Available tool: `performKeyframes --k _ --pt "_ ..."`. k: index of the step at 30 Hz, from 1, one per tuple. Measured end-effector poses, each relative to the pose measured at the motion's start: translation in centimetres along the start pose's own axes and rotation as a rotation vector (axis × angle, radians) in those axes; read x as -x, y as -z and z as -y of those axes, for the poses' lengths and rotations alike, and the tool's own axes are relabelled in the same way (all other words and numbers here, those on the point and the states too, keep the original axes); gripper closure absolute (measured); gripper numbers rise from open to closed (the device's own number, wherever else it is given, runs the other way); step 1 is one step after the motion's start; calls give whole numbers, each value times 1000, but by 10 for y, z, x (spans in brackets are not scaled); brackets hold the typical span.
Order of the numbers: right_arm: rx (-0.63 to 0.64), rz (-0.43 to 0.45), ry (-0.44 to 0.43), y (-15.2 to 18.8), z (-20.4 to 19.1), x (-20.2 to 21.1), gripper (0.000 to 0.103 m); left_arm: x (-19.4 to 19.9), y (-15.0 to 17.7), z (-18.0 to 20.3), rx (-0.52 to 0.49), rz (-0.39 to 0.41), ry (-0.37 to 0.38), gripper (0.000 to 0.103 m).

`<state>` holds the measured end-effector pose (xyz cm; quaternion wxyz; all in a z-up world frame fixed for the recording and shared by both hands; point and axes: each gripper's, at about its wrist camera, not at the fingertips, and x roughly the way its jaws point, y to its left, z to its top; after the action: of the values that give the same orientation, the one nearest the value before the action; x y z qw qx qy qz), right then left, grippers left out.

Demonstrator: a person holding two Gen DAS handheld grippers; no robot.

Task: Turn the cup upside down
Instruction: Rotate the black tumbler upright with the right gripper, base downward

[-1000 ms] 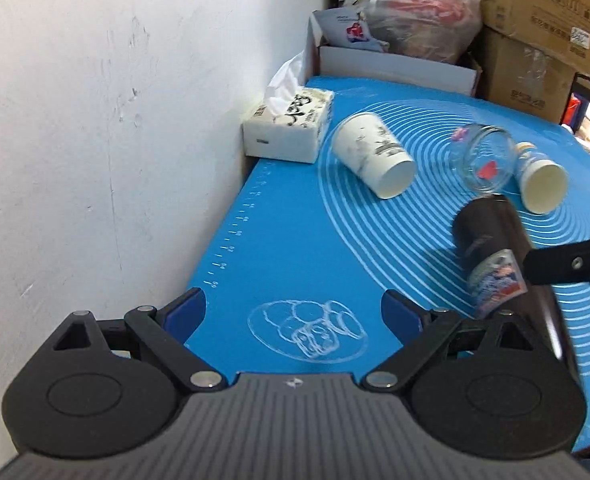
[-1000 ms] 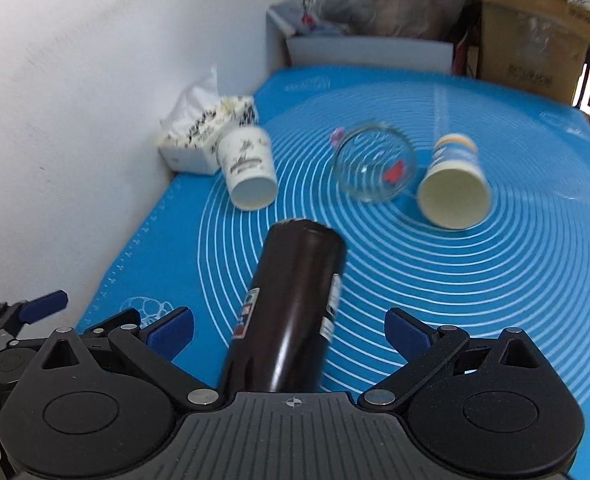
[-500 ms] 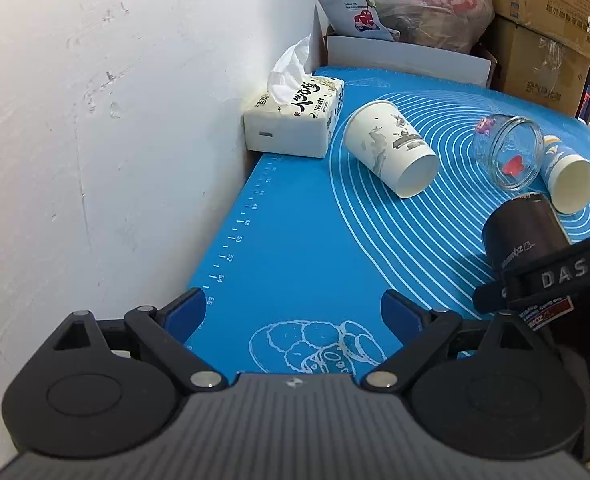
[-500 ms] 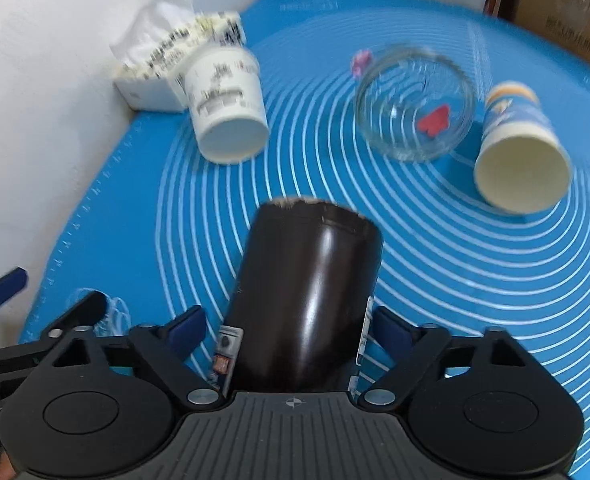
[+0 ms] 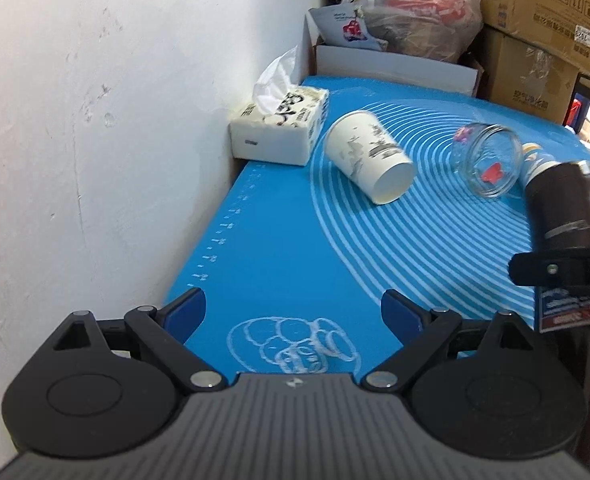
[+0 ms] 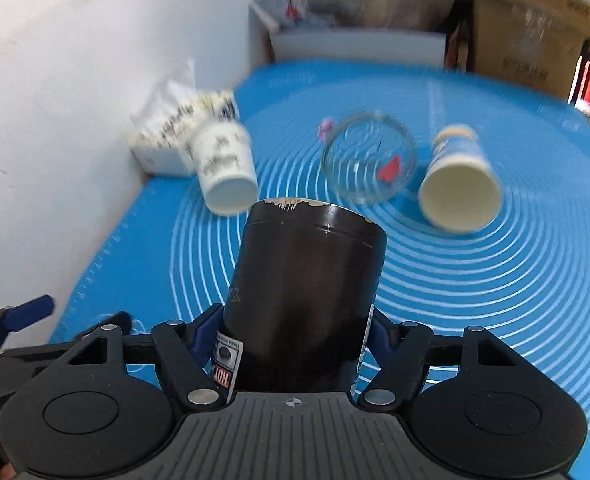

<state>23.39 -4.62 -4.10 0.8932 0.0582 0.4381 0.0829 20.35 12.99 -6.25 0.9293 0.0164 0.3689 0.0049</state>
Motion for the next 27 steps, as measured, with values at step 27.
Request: performKeyframes --k 27 --pt "44 435 199 -9 79 64 38 21 -1 62 -29 44 53 9"
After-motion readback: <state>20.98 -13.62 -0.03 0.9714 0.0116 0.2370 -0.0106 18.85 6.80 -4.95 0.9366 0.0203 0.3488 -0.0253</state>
